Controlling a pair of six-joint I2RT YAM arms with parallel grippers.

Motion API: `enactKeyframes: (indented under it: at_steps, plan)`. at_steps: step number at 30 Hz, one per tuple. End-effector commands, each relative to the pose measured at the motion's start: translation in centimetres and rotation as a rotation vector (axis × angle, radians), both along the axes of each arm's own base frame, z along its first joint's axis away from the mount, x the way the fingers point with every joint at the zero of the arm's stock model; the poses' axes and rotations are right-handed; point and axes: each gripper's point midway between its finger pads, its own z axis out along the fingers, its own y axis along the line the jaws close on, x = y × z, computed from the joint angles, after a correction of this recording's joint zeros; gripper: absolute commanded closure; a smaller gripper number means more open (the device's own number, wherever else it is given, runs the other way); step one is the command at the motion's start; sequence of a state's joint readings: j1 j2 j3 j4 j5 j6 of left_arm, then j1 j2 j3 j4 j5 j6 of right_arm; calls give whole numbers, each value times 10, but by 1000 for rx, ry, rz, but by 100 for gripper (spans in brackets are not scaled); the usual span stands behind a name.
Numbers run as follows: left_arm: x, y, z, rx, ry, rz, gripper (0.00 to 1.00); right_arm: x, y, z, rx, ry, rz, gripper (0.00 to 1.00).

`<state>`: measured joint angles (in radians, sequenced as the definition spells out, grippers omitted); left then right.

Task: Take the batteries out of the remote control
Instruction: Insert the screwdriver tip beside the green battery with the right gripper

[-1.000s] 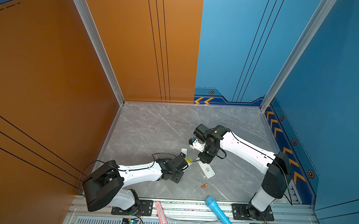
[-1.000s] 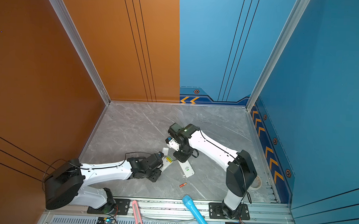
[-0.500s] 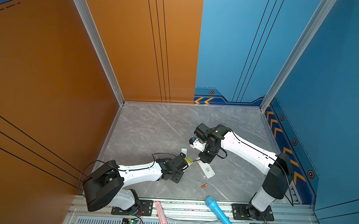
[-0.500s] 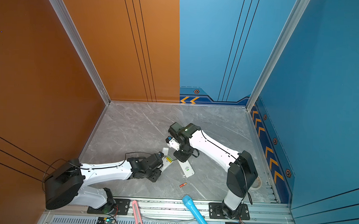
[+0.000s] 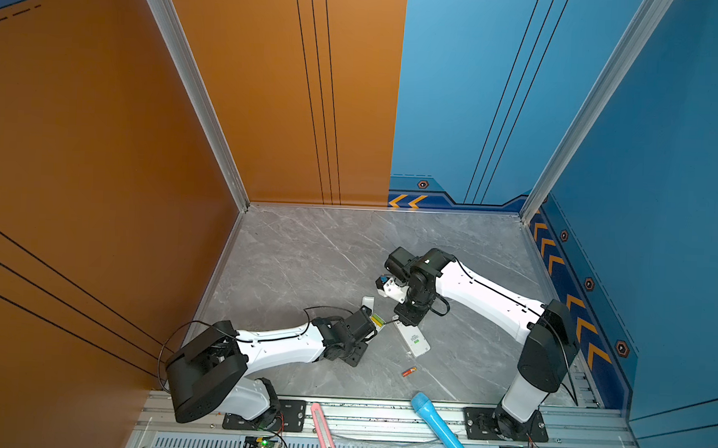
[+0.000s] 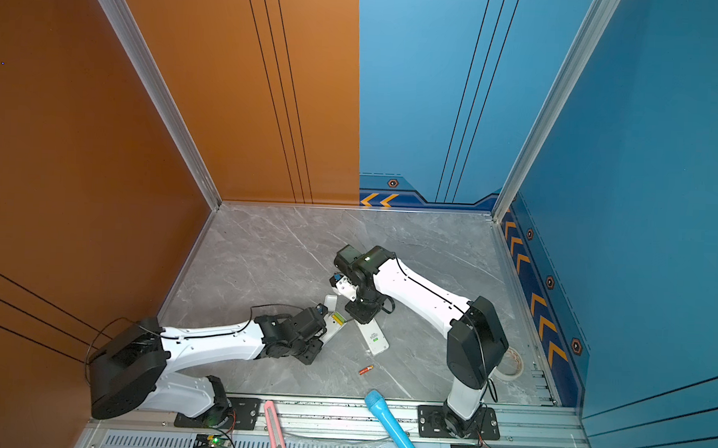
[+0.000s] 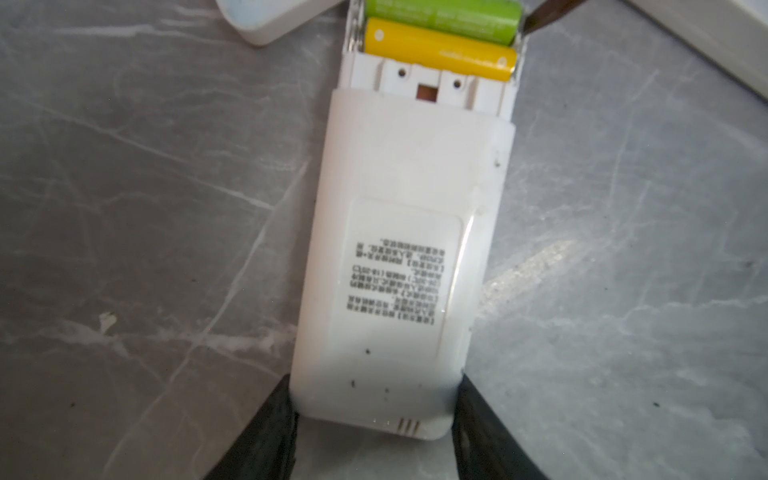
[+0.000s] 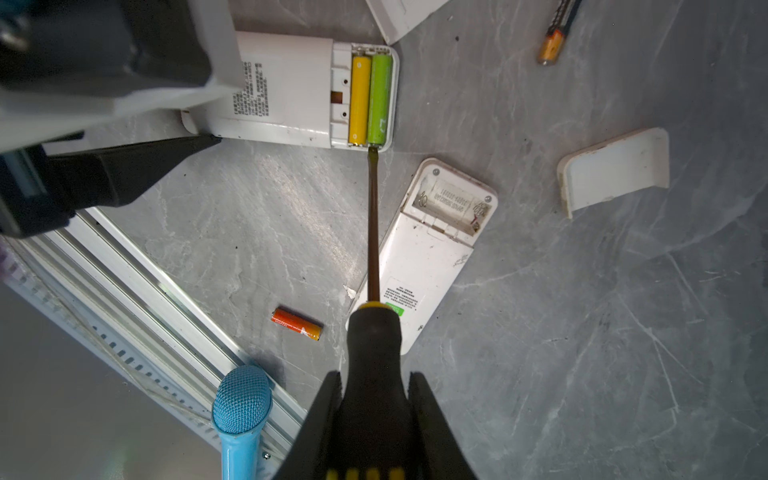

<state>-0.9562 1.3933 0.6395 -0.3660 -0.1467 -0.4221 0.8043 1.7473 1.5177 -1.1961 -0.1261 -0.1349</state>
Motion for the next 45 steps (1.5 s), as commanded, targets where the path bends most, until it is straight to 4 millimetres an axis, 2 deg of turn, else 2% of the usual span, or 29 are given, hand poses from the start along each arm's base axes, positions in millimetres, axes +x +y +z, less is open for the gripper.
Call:
enactKeyframes:
  at_steps: [1, 16, 26, 33, 39, 45]
  plan:
    - [-6, 6, -6, 35, 10, -22, 63, 3, -1, 3, -16, -4, 12, 100]
    - [-7, 3, -9, 35, 19, -39, 69, 6, 5, -16, 1, -25, -43, 100]
    - [-9, -3, -14, 27, 47, -70, 84, -11, 26, -47, 181, -110, -78, 100]
    - [-11, -6, -18, 15, 72, -81, 89, -9, 34, -61, 222, -191, -91, 100]
    - [-15, -8, -24, 8, 98, -96, 92, -1, 44, -59, 297, -264, -143, 100]
    - [-14, -8, -26, 9, 104, -93, 93, -2, 50, -66, 312, -247, -157, 100]
